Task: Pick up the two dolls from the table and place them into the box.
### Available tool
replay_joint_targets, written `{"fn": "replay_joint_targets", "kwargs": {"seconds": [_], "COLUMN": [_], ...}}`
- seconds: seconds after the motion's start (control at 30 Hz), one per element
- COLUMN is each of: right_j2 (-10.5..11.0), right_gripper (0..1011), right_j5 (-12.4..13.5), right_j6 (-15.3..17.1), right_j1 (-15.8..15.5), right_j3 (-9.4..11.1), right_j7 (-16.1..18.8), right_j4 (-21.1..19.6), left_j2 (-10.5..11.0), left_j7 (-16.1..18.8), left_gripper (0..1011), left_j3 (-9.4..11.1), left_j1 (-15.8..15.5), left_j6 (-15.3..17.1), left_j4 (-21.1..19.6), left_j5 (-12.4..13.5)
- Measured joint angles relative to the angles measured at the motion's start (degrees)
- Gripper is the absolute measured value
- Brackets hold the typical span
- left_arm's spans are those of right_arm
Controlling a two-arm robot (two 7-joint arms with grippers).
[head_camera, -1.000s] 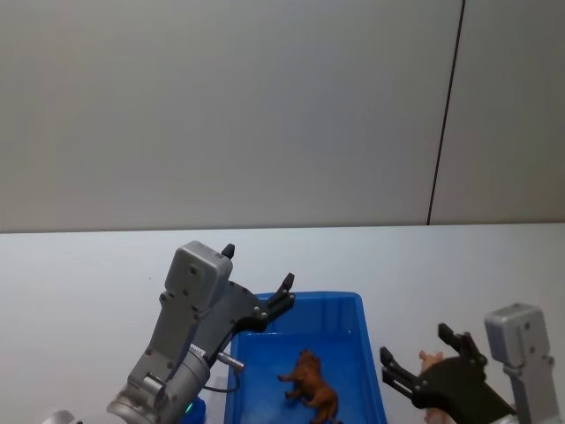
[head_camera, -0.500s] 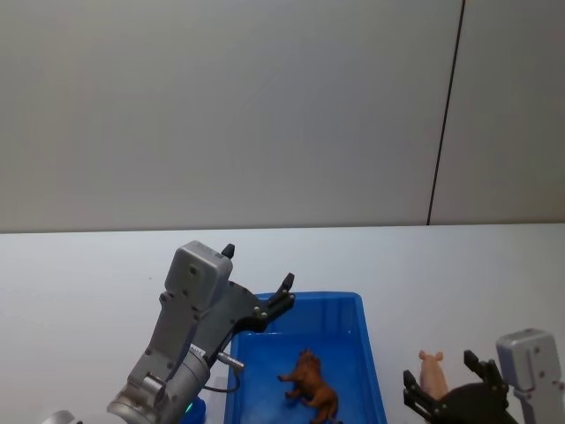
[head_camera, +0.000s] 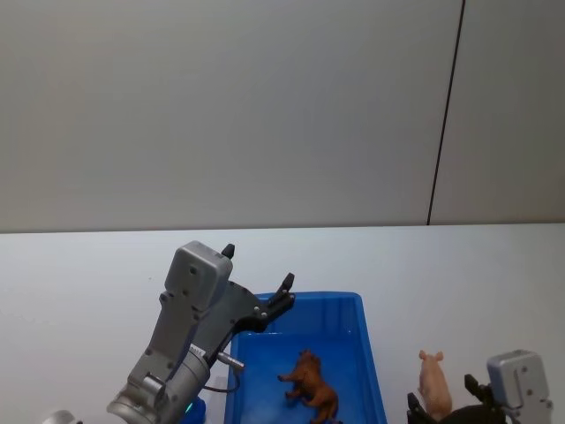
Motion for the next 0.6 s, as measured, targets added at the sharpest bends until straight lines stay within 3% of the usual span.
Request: {"fn": "replay_joint_targets", "kwargs": {"seconds": [0.23,0.6], "right_j2": [-0.7,-1.2], "right_gripper": [855,485], "right_j5": [-0.3,-0.8], "right_j6": [-0.9,-2.1], "right_j1": [0.8,1.4], "right_j3": [0.0,0.1], "right_j7": [0.4,0.9], "right_j4": [2.8,4.9], "left_j2": [0.0,0.0], "left_j7": [0.0,0.0], "left_gripper": [1001,1001], "left_j3": [0.0,0.0], "left_j1": [0.0,0.0], "left_j6": [0.0,0.0], "left_j4": [0.0,0.0], "left_j5": [0.0,0.0]}}
